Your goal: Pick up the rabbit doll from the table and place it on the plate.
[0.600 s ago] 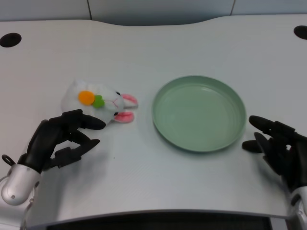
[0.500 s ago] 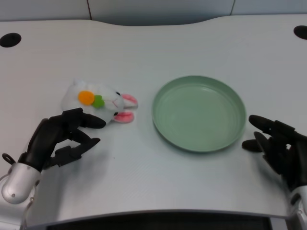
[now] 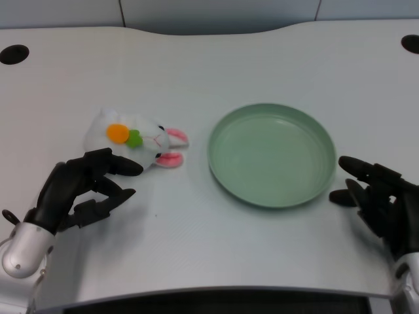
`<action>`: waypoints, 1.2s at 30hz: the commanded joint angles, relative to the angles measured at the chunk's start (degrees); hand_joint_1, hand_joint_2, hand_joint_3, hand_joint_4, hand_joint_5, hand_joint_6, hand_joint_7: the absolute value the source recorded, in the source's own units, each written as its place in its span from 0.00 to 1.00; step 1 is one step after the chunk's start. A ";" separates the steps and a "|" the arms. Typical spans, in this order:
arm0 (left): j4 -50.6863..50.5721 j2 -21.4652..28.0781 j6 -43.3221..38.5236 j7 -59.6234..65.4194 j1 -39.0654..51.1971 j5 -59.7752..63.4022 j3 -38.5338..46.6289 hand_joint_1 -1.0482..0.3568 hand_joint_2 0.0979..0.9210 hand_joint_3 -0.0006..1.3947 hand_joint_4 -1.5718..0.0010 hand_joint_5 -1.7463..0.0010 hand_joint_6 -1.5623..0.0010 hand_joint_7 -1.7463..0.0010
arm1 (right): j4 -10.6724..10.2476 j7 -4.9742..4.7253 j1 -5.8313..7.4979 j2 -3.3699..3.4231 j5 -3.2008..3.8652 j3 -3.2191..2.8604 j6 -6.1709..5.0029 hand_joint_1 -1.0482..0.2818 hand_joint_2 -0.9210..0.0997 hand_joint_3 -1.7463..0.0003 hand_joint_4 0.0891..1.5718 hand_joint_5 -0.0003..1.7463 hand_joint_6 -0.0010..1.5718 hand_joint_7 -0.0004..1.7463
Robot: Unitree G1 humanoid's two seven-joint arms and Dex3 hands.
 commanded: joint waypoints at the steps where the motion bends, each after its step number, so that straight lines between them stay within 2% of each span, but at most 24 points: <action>1: 0.45 0.30 -0.02 -0.74 0.10 -0.74 0.01 0.47 1.00 0.18 0.69 0.27 0.59 0.58 | -0.79 -0.01 0.62 0.30 0.28 0.02 0.96 0.51 0.00 0.89 0.47 0.46 0.63 0.01; 5: 0.11 0.45 -0.08 -0.14 0.22 0.16 -0.17 0.47 1.00 0.18 0.68 0.27 0.59 0.58 | -1.96 -0.63 1.02 0.39 -0.12 0.28 1.74 0.50 0.00 0.90 0.47 0.46 0.63 0.01; 8: -0.74 0.40 1.16 -0.51 0.43 -0.07 -0.10 0.46 1.00 0.18 0.68 0.26 0.59 0.58 | -3.29 -1.04 1.50 0.55 -0.24 0.48 2.89 0.50 0.00 0.90 0.47 0.46 0.63 0.01; 11: -1.24 0.39 1.86 -0.72 0.55 -0.23 -0.10 0.46 1.00 0.18 0.69 0.26 0.59 0.59 | -4.16 -1.22 1.87 0.57 -0.33 0.61 3.63 0.50 0.00 0.90 0.47 0.46 0.63 0.01; 13: -0.88 0.27 1.08 -0.85 0.58 -0.72 0.07 0.47 1.00 0.18 0.69 0.26 0.59 0.59 | -4.16 -1.02 1.88 0.59 -0.04 0.48 3.71 0.50 0.00 0.90 0.47 0.46 0.63 0.01; 14: -0.68 0.25 0.60 -0.74 0.59 -0.74 0.11 0.47 1.00 0.18 0.69 0.25 0.59 0.59 | -4.41 -1.28 2.00 0.51 -0.33 0.63 3.88 0.49 0.00 0.90 0.47 0.46 0.63 0.01; 16: -0.48 0.27 0.16 -0.51 0.61 -0.58 0.09 0.47 1.00 0.18 0.69 0.26 0.59 0.59 | -5.26 -1.36 2.33 0.65 -0.25 0.68 4.43 0.49 0.00 0.90 0.47 0.46 0.63 0.01; 17: -0.38 0.27 -0.01 -0.50 0.61 -0.61 0.11 0.47 1.00 0.18 0.69 0.26 0.59 0.59 | -5.44 -1.30 2.41 0.74 -0.15 0.65 4.36 0.50 0.00 0.90 0.47 0.46 0.63 0.01; 25: -2.95 0.65 -0.54 -0.70 1.47 -0.85 0.38 0.49 1.00 0.18 0.69 0.27 0.59 0.60 | -5.34 -1.83 2.40 0.79 -0.67 1.01 4.43 0.49 0.00 0.90 0.47 0.46 0.62 0.01; 26: -4.53 0.66 -1.80 -0.54 1.82 -1.10 0.61 0.49 1.00 0.18 0.69 0.27 0.59 0.60 | -4.87 -1.38 2.31 0.79 -0.41 0.92 3.73 0.49 0.00 0.90 0.47 0.46 0.62 0.01; 28: -7.35 0.67 -3.78 -0.15 2.39 -1.31 1.04 0.49 1.00 0.17 0.69 0.25 0.61 0.60 | -4.35 -1.17 2.22 0.72 -0.37 0.92 3.13 0.49 0.00 0.90 0.47 0.46 0.63 0.01; 29: -8.31 0.92 -4.77 0.50 2.37 -0.60 1.12 0.49 1.00 0.16 0.69 0.25 0.62 0.60 | -5.02 -1.39 2.46 0.79 -0.51 1.06 3.54 0.49 0.00 0.89 0.47 0.46 0.63 0.01; 31: -9.48 1.86 -5.86 1.80 2.07 1.83 0.92 0.49 1.00 0.11 0.74 0.27 0.66 0.63 | -5.67 -1.46 2.53 0.96 -0.40 1.11 3.96 0.49 0.00 0.89 0.47 0.46 0.63 0.01; 33: -10.27 3.03 -6.94 2.75 1.72 4.15 0.67 0.47 1.00 0.10 0.79 0.29 0.69 0.68 | -5.76 -1.07 2.53 1.27 0.10 1.00 3.64 0.50 0.00 0.90 0.47 0.46 0.63 0.01; 36: -11.83 4.92 -8.35 4.05 0.96 7.76 0.51 0.43 1.00 0.09 0.84 0.33 0.70 0.76 | -5.84 -1.37 2.46 1.40 0.12 1.00 4.07 0.50 0.00 0.90 0.48 0.46 0.63 0.01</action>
